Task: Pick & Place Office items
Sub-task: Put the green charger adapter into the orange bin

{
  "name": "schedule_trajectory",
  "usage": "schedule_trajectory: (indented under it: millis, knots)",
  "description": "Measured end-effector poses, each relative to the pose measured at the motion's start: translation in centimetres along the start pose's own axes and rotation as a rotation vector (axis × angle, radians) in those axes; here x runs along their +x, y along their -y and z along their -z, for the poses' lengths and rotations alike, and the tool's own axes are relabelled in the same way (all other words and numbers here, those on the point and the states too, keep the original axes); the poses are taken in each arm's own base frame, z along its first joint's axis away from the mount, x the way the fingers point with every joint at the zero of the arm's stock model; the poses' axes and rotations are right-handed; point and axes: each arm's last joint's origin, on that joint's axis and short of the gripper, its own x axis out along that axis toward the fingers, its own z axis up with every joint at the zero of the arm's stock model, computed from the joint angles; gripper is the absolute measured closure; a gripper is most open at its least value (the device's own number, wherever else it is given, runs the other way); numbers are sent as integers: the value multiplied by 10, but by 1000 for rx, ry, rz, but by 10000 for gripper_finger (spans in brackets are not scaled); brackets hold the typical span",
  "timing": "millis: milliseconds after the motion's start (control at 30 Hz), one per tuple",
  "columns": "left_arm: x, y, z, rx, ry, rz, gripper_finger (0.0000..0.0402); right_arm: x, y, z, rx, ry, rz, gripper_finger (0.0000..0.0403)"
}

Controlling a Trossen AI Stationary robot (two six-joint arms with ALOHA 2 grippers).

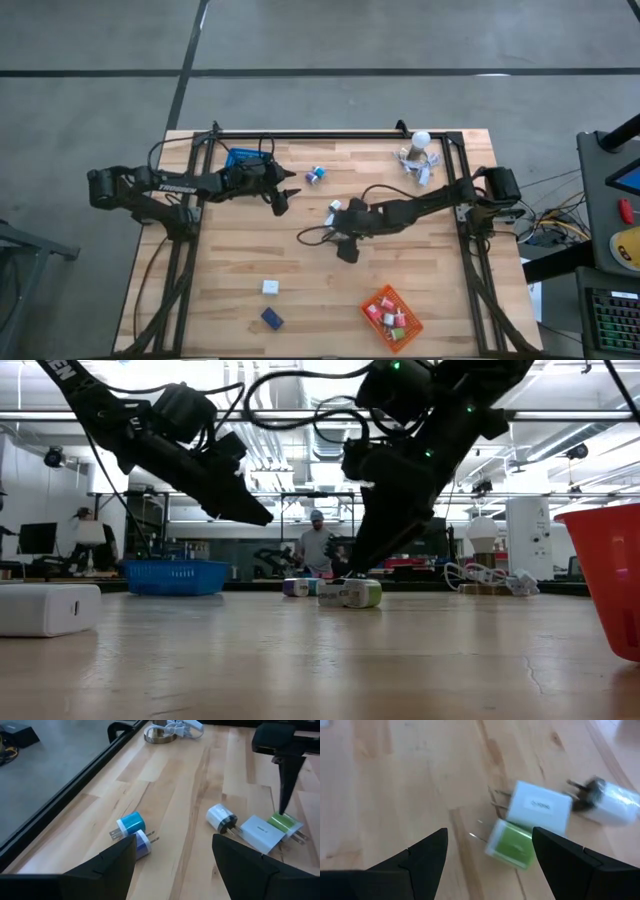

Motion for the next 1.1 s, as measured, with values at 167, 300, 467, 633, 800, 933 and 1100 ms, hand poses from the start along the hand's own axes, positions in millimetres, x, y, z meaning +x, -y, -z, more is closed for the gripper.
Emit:
schedule_trajectory:
  millis: [167,300,467,633,800,933,1100]
  knots:
    - [0,0,-1,0,9,-1,142,1,2,4,26,-19,23,117]
    - [0,0,-1,0,9,-1,142,2,3,5,33,-16,46,117]
    - [0,0,-1,0,13,2,142,3,9,5,40,-20,87,117]
    - [0,0,-1,0,14,5,142,3,11,5,37,-21,90,117]
    - [0,0,-1,0,14,7,142,4,11,5,38,-27,68,117]
    - [0,0,-2,-3,16,8,142,4,10,4,42,-27,43,117]
    - [0,0,-2,-3,21,8,142,8,9,5,42,-34,30,117]
